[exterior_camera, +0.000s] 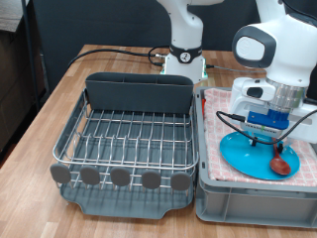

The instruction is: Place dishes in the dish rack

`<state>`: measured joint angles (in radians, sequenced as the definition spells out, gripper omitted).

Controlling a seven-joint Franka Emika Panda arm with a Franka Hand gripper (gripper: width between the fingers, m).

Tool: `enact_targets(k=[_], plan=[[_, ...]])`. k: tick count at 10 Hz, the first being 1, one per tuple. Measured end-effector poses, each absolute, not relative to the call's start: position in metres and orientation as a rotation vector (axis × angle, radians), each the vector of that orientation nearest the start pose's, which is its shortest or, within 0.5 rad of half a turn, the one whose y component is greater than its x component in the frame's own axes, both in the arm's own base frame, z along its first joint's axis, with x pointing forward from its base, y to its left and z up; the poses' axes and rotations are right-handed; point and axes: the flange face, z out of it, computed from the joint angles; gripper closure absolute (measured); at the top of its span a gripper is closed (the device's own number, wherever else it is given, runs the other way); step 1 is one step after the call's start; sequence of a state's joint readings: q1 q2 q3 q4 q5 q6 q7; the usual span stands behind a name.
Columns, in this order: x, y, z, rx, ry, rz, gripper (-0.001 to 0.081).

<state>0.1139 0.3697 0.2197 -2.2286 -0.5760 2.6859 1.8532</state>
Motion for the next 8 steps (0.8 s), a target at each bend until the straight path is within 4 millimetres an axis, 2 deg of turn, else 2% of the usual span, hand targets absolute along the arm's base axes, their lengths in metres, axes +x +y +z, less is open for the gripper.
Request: enact_targets(k=[1, 2, 3, 4, 5, 8], plan=[[0.517, 0.199, 0.215, -2.709, 1.541, -0.354, 0.0468], [0.517, 0.199, 0.215, -2.705, 1.545, -0.353, 0.0468], [0.517, 0.200, 0.215, -2.705, 1.544, -0.353, 0.0628], [0.518, 0.201, 0.217, -2.700, 1.544, -0.352, 0.0628], [0.520, 0.203, 0.222, -2.694, 1.541, -0.353, 0.0729], [0.524, 0.206, 0.253, -2.690, 1.539, -0.325, 0.0730]])
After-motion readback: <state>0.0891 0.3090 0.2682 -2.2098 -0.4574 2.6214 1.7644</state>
